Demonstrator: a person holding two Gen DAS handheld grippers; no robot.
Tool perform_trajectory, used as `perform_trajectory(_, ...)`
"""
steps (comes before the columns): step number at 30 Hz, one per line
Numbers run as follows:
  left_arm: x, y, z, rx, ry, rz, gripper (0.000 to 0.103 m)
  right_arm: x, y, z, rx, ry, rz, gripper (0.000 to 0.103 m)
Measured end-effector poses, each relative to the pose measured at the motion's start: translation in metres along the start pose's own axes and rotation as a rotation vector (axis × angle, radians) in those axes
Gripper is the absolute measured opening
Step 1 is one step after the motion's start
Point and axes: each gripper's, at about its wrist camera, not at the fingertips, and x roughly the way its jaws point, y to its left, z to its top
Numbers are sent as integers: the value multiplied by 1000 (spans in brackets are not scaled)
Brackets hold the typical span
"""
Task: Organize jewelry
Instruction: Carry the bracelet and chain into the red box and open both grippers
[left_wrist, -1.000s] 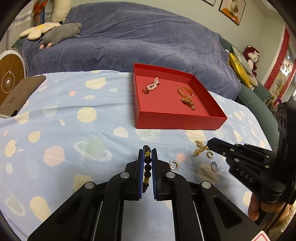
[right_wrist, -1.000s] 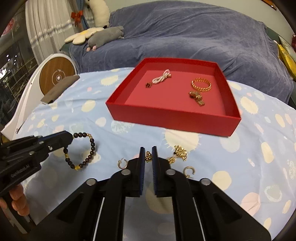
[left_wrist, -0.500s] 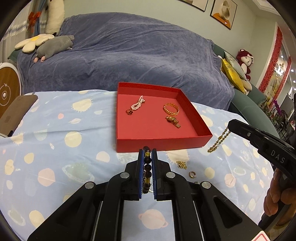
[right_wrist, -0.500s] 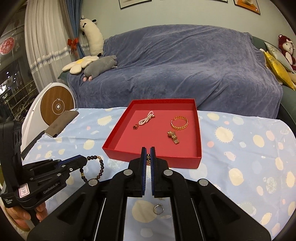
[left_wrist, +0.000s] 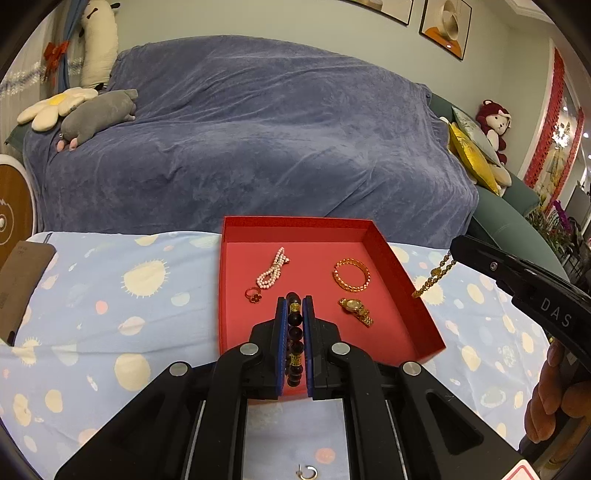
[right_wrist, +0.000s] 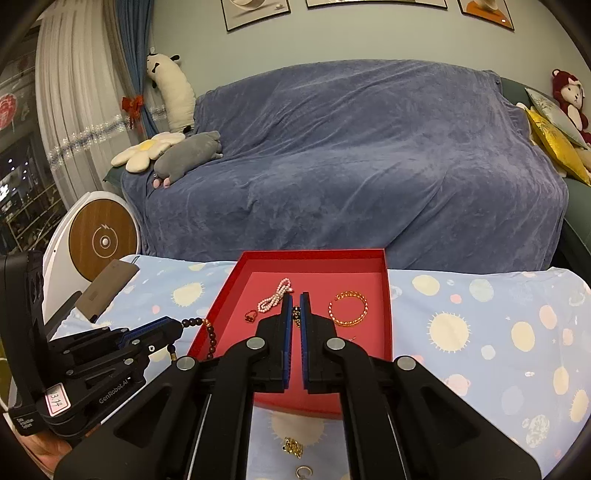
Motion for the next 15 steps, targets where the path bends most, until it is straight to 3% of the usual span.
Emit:
perform_trajectory(10,52,8,0,-25,67,-10,8,61,5,-11,-9,89,22,4)
perform_trajectory(12,53,10,0,-28,64,-10,19,66,8,-13,-12,91,19,8)
perform_trajectory(14,50,12,1,-37,50,9,48,64,9,-14,-14,85,14,12)
perform_trajectory(15,48,13,2,-38,37,19,51,62,9,-14,-10,79,13,20)
